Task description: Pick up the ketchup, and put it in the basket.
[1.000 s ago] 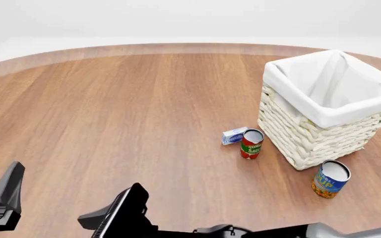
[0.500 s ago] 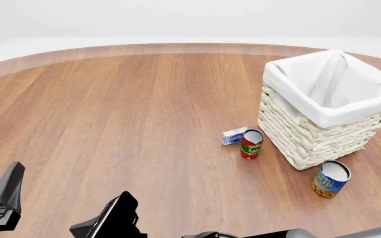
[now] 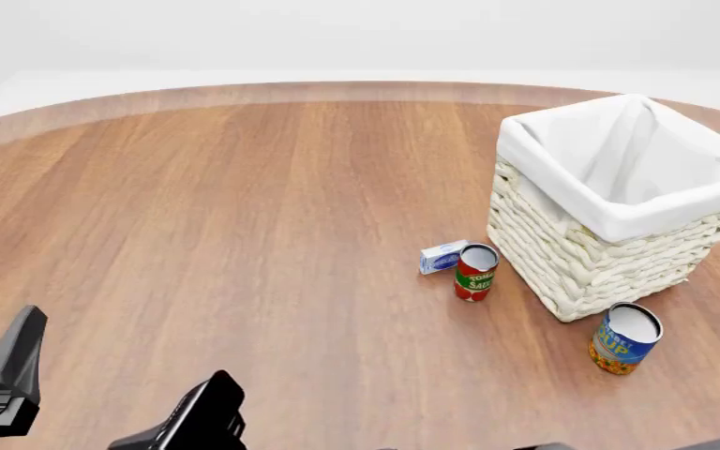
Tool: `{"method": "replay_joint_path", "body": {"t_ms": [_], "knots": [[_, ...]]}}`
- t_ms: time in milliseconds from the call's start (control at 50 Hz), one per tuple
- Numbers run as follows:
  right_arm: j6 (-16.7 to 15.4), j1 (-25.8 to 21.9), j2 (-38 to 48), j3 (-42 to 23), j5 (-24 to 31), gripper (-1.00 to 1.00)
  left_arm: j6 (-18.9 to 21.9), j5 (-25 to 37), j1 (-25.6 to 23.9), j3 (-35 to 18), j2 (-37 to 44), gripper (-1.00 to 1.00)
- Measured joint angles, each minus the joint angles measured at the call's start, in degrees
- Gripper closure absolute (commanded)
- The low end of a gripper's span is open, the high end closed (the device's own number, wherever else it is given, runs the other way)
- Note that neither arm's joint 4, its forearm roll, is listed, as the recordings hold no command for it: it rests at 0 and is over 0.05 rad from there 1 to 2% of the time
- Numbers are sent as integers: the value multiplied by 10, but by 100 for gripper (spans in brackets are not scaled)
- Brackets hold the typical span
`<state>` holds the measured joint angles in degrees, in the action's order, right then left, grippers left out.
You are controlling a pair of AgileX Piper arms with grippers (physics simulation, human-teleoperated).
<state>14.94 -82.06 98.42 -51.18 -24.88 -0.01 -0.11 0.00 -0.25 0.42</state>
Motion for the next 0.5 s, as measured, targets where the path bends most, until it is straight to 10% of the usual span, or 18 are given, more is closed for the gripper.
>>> {"method": "replay_joint_path", "body": {"t_ms": [500], "knots": [[20,-3,34,-33,3,-100,0,0,0,0,0,-100]]}}
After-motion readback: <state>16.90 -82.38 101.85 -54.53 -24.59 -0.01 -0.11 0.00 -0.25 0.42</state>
